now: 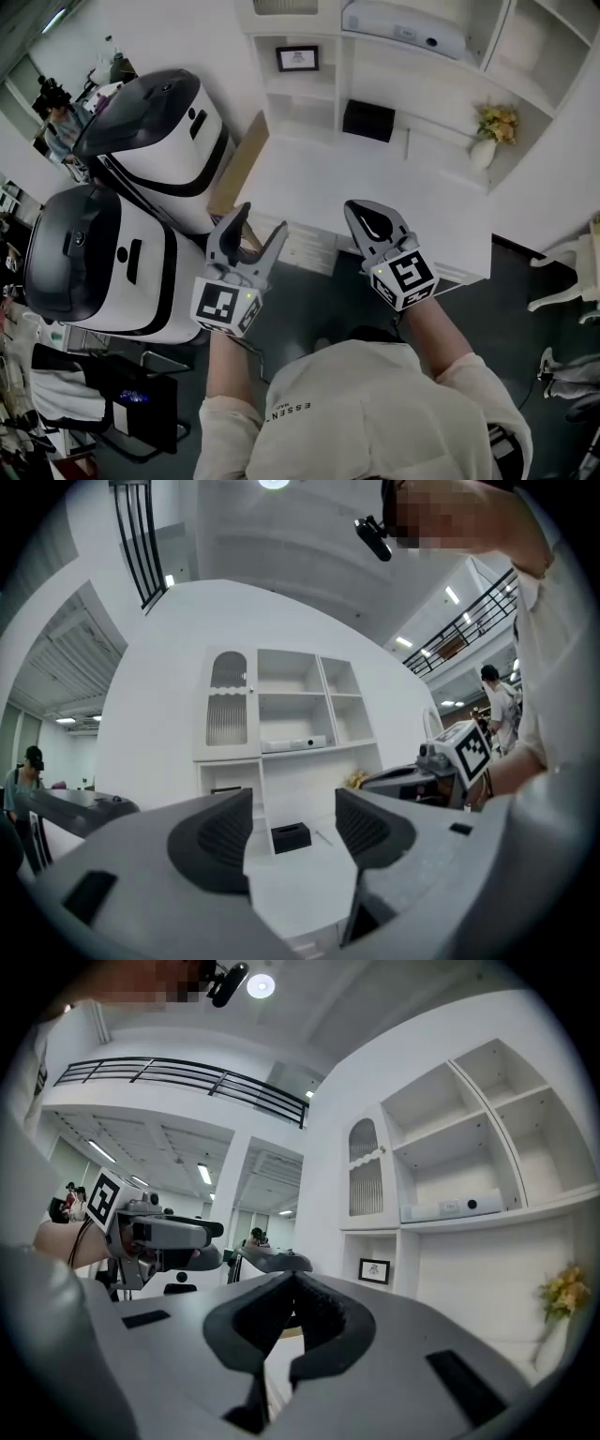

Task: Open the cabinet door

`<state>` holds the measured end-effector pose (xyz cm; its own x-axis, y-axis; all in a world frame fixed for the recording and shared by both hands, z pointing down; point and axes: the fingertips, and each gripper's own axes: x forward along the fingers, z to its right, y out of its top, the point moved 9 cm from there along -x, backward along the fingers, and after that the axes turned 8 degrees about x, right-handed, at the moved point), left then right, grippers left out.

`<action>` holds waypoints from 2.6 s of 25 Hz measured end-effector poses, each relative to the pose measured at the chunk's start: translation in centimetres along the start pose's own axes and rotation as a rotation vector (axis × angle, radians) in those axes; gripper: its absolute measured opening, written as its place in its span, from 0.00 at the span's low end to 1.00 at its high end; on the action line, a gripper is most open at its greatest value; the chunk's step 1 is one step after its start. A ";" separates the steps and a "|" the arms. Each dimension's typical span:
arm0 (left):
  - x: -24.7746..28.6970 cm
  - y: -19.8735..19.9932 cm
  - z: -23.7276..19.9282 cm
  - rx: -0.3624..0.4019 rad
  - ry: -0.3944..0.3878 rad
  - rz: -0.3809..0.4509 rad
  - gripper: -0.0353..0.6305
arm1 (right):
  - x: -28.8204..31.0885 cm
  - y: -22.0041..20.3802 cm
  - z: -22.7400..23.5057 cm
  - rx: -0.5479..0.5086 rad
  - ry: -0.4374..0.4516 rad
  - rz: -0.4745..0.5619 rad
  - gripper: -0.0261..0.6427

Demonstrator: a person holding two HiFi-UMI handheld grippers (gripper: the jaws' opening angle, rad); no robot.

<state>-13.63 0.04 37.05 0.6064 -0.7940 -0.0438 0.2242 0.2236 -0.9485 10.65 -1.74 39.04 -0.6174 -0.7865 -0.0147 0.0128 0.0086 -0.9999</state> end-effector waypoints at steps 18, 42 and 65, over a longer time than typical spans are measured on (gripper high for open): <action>20.7 2.1 -12.3 0.106 -0.060 0.125 0.44 | 13.3 4.5 14.3 -0.060 -0.092 0.075 0.06; 42.4 19.7 -24.3 0.275 -0.156 0.395 0.44 | 18.3 11.1 23.8 -0.135 -0.297 0.098 0.06; 49.5 28.2 -27.5 0.428 -0.042 0.482 0.28 | 21.1 14.3 25.1 -0.190 -0.413 0.107 0.06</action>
<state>1.67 -48.51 -0.51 0.7424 -0.5275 -0.4130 0.1986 0.7620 -0.6163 17.52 -33.68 24.55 -0.2555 -0.9545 -0.1535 -0.1084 0.1861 -0.9765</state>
